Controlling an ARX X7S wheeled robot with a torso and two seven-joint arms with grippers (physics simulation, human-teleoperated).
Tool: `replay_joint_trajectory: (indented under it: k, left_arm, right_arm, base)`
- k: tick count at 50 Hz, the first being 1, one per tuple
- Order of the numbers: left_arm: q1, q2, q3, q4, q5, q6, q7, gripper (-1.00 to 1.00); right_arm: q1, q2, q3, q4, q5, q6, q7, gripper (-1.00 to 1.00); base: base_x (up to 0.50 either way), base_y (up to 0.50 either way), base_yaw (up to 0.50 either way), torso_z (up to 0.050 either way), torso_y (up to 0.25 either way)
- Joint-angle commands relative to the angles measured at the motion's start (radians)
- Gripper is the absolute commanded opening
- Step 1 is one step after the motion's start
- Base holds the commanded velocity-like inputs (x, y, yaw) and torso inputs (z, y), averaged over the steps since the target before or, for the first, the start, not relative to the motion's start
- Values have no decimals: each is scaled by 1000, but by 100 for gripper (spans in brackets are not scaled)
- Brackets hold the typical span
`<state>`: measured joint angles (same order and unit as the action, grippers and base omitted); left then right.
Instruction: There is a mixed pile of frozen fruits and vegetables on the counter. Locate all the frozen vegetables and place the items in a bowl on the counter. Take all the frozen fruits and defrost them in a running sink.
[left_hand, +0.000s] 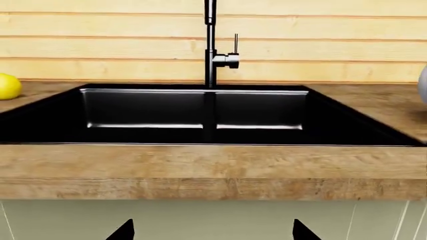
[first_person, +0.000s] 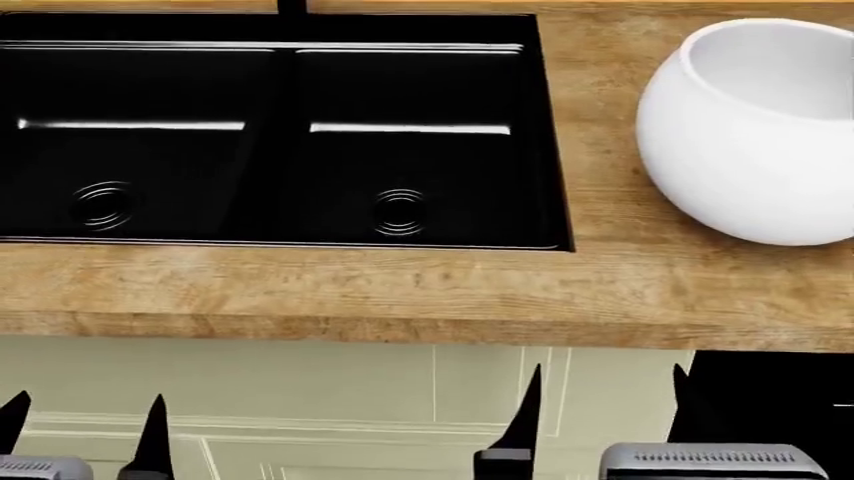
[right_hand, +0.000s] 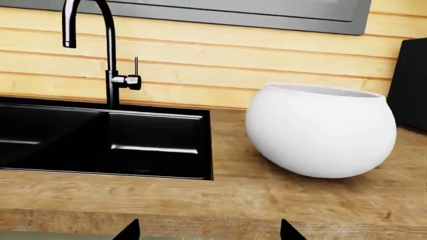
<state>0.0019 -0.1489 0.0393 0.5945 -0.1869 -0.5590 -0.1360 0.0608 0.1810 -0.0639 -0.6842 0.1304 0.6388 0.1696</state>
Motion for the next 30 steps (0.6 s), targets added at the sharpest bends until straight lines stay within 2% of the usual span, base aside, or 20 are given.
replay_joint_trajectory:
  k: [1,20,26,30]
  left_arm:
    - [8,8,-36,36,-2,6,13,100]
    - [15,-8,-35,47,-23,0,-4,100]
    - [0,1,-57,55,-56,-45,-21,100]
    - [6,-3,-59,63,-64,-47,-23,100]
  right_arm:
    - [0,9,31,-49,10,77,-31,100]
    - [2,11,65,-62,54,86,-28,100]
    - [3,21,73,-69,53,81,-22,100]
    - [3,27,78,-76,54,89,-18,100]
  base:
    - [0,0,0,50,0]
    - [0,0,0,50,0]
    - [0,0,0,0,0]
    - [0,-419,0,0,0]
